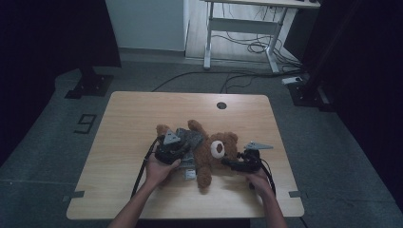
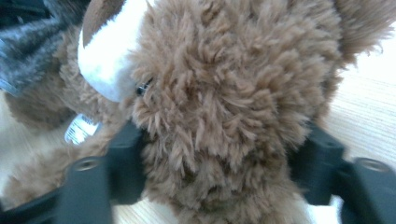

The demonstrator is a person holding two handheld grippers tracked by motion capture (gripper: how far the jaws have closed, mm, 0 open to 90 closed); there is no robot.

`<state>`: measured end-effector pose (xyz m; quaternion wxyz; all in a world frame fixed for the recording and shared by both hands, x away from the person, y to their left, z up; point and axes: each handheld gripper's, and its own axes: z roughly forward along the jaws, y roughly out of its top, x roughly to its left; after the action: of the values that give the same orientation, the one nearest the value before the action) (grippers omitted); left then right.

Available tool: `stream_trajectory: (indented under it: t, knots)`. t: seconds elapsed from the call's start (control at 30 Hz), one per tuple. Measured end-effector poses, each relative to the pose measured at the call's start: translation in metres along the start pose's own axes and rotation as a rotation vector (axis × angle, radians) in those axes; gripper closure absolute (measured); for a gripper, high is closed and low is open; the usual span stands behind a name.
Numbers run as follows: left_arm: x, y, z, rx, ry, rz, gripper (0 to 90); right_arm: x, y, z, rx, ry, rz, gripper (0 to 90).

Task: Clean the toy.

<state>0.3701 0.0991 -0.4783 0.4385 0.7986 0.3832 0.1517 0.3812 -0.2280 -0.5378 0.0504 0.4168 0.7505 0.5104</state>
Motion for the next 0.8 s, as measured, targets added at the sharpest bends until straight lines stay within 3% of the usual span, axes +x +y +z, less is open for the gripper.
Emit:
stream_trajectory:
  t: [0.13, 0.33, 0.57, 0.7, 0.8]
  knots:
    - [-0.006, -0.006, -0.003, -0.011, 0.002, 0.01, 75.7, 0.005, -0.01, 0.0, -0.005, -0.026, -0.025, 47.7]
    - [-0.012, -0.012, -0.003, -0.035, 0.02, 0.034, 75.7, 0.014, -0.017, -0.003, -0.01, -0.087, -0.091, 55.0]
    - [0.0, 0.016, 0.026, -0.014, 0.046, 0.043, 75.7, 0.012, -0.013, -0.003, -0.051, -0.16, -0.056, 58.7]
    - [-0.003, 0.032, 0.043, -0.001, 0.074, 0.079, 75.6, 0.005, -0.012, -0.005, -0.081, -0.219, -0.028, 59.1]
    - [-0.004, 0.04, 0.044, 0.008, 0.073, 0.065, 75.4, 0.002, -0.013, -0.007, -0.092, -0.225, -0.015, 59.1]
